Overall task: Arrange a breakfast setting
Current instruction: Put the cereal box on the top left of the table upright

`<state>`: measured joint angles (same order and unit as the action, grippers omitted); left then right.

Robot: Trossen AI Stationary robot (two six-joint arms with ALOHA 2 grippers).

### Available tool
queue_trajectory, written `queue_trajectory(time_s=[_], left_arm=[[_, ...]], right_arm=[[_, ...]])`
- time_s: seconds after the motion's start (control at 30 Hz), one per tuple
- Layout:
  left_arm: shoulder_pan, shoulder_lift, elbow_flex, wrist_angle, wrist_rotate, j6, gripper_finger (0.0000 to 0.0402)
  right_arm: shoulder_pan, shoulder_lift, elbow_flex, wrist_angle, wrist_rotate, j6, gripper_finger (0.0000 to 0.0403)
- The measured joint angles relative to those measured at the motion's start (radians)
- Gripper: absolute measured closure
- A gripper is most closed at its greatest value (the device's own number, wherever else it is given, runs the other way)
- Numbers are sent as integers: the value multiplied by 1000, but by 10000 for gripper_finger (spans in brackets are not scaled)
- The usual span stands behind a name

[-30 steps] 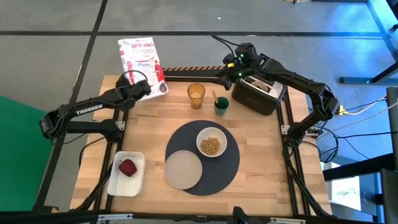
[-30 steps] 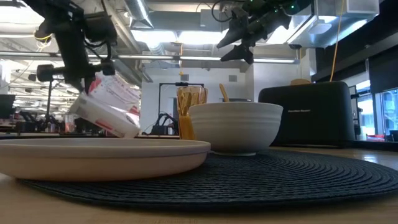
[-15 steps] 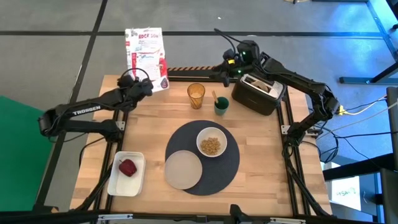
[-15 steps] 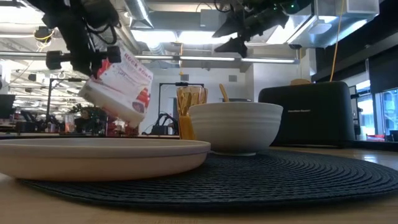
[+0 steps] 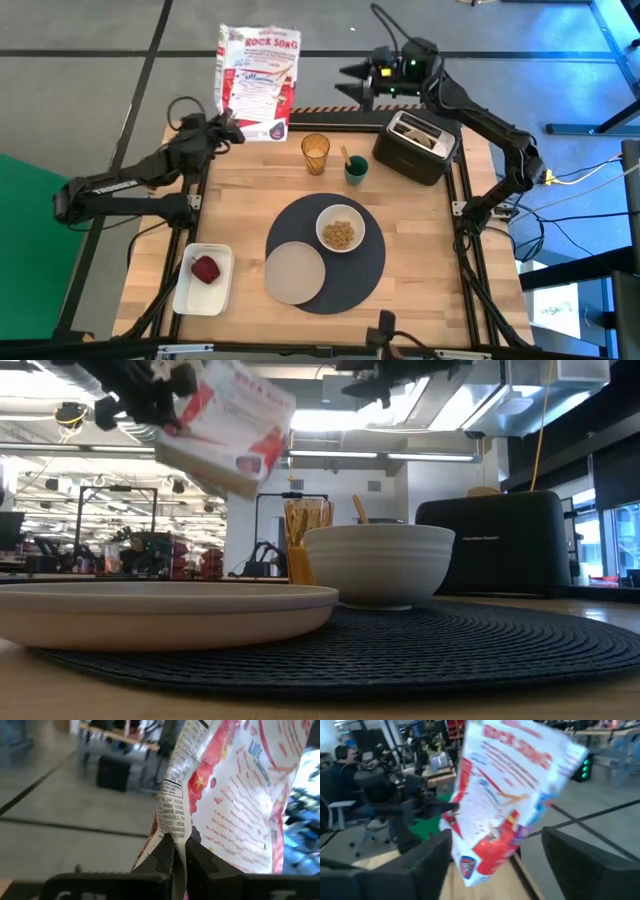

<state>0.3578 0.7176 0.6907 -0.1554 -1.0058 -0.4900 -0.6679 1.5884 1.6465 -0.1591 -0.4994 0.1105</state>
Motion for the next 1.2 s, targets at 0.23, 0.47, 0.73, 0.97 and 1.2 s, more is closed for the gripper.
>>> queue_trajectory(time_s=[0.23,0.47,0.73,0.97,1.2], left_arm=[[-28,-91,0,136,102,187,386],[-28,-141,0,151,188,235,386],[-27,-151,0,171,222,234,386],[-28,-150,0,181,279,203,386],[-28,-150,0,212,277,204,388]], right_arm=[[-33,122,146,-1,-111,194,25],[16,265,265,30,-277,281,27],[111,274,293,70,-174,228,29],[124,273,291,43,-24,225,29],[125,216,291,-38,89,171,29]])
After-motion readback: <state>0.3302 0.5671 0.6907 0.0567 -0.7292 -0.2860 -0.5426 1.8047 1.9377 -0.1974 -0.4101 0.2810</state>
